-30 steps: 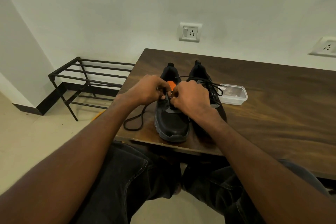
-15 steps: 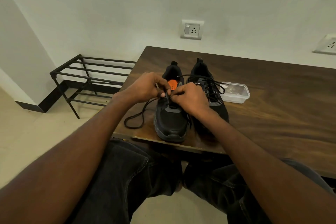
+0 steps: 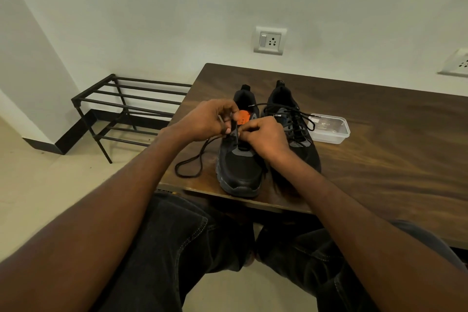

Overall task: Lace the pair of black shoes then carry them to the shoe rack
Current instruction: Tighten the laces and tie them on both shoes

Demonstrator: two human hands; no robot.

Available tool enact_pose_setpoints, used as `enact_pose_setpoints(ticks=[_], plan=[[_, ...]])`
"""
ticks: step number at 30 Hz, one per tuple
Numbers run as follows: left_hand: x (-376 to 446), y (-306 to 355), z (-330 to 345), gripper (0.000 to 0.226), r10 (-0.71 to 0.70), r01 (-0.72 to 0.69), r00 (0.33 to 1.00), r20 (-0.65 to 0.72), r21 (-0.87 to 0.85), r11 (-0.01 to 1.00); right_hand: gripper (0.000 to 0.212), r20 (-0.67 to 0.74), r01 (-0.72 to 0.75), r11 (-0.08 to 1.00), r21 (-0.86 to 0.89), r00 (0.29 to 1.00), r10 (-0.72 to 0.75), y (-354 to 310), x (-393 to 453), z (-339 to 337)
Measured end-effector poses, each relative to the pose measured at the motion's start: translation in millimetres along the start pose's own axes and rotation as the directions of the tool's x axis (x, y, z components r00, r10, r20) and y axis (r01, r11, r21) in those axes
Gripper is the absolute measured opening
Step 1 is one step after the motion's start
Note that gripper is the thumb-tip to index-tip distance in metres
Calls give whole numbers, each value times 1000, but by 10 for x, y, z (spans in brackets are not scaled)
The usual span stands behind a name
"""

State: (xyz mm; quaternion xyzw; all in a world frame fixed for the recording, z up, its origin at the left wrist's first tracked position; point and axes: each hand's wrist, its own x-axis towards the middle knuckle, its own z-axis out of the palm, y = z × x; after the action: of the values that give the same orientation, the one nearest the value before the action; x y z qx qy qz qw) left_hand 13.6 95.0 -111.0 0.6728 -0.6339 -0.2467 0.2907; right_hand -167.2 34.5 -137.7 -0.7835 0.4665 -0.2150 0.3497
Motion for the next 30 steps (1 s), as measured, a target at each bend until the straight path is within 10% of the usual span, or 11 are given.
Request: enact_pose_setpoints(ticks=[16,23,27,30], plan=[[-88,108,-31,2,37,-43,998,51,107,993,54,277,123,929,-349,960,-23,-176,-40,-243],[-107,130,-253,3,-61,-135,948,-312,-568,812,76,242,166,847,-505,969,-45,-132,-57,-293],[-71,62,-44,10,-60,67,993,-98,65,996,78,250,162,854,-494,967,-39,-121,-39,-295],[-95,94,29,11,-102,90,993,60,182,979,80,255,165,855,-492,966,-39,-115,-25,-290]])
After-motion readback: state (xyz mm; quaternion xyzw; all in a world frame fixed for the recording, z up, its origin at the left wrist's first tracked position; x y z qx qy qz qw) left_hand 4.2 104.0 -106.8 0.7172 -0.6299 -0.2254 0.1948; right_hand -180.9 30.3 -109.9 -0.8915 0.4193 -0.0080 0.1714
